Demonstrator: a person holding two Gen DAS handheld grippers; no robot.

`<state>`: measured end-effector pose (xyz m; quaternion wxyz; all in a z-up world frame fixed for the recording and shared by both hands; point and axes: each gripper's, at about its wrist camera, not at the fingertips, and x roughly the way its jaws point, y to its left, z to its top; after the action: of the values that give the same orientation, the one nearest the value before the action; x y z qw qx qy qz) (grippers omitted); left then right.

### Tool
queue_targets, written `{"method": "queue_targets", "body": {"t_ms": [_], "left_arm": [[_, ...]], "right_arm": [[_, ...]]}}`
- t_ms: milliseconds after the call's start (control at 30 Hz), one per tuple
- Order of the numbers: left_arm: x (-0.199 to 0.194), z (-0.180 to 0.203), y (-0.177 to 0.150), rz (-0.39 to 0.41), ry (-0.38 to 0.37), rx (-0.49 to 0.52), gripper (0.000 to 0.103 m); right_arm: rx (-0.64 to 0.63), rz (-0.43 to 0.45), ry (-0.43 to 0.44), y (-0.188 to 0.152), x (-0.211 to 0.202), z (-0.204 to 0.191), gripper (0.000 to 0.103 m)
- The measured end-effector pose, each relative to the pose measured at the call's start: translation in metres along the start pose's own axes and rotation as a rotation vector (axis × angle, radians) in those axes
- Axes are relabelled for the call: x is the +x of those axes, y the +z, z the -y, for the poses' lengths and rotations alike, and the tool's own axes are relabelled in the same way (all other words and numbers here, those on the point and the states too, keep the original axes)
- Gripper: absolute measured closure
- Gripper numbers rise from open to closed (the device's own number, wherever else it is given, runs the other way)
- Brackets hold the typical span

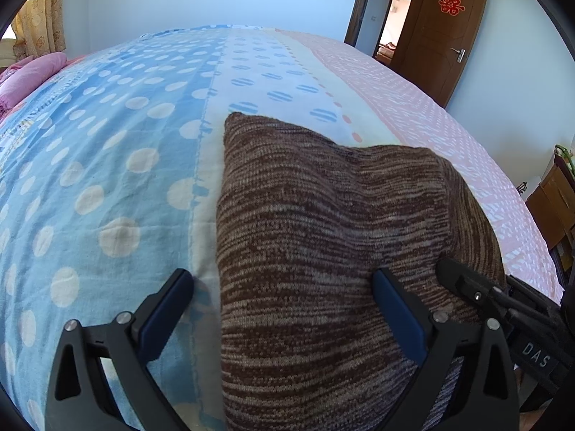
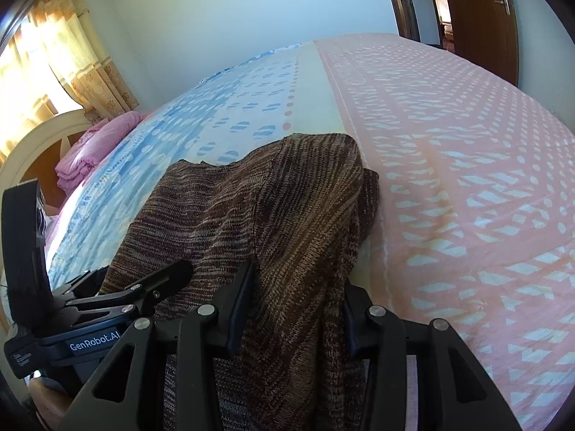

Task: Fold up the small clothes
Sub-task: 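Grasp the folded brown sweater edge with the right tool while the left tool grasps beside it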

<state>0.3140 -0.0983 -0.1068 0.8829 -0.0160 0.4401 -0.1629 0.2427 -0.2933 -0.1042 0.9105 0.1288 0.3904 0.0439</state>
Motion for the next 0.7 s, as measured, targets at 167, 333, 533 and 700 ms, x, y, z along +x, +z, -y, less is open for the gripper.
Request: {"method": "queue_targets", "body": {"t_ms": [167,333,533,700], "left_arm": [[-0.003,0.008,-0.001,0.027,-0.019,0.042,0.024],[-0.003,0.007,0.000,0.034,-0.032,0.032,0.032],[-0.003,0.008,0.000,0.035,-0.037,0.030,0.034],[-0.005,0.009,-0.001,0.037,-0.035,0.036,0.039]], "right_arm": [[-0.059,0.023,-0.048,-0.002,-0.003,-0.012,0.072],[-0.099,0.046,-0.101,-0.003,-0.005,-0.021,0.075],[-0.141,0.082,-0.177,-0.006,-0.009,-0.032,0.078],[-0.191,0.130,-0.261,-0.011,-0.021,-0.049,0.081]]}}
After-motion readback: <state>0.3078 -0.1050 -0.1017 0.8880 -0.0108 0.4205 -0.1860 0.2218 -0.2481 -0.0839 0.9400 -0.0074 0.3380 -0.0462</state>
